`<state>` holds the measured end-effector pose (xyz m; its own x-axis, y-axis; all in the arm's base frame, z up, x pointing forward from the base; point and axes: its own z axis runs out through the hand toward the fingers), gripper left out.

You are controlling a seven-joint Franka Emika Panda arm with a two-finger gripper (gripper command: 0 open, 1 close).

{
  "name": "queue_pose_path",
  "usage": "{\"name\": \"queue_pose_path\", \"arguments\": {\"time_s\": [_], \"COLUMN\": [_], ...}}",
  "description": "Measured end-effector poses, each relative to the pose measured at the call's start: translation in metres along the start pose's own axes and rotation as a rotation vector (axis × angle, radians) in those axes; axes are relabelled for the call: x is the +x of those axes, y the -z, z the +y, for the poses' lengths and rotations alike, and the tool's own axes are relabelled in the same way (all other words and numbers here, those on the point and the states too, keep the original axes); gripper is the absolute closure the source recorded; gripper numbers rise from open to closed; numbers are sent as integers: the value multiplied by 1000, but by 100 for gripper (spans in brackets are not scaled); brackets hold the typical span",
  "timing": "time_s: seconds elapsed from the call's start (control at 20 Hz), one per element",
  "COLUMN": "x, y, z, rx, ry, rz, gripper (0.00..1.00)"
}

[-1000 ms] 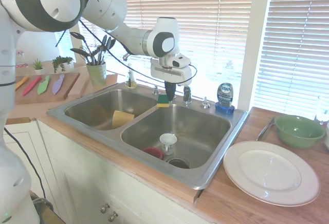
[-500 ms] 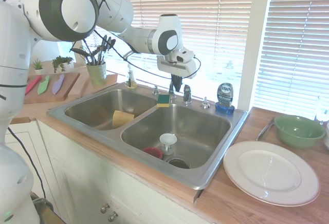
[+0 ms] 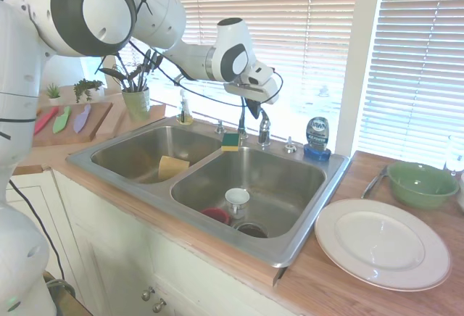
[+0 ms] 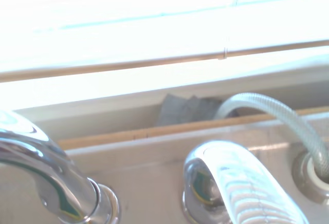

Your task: Turn on the faucet

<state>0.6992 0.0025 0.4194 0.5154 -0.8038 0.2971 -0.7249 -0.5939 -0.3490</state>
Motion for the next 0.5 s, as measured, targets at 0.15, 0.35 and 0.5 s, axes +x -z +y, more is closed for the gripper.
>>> {"name": "queue_pose_path", "arguments": {"time_s": [0.15,0.35,0.5], "x": [1,4,6], "y": [3,6,12], "z": [-1,-1,-3], "rx": [7,18,27], "ry": [0,-11,-17], "rz": [8,18,24], "gripper": [100,100,100]}}
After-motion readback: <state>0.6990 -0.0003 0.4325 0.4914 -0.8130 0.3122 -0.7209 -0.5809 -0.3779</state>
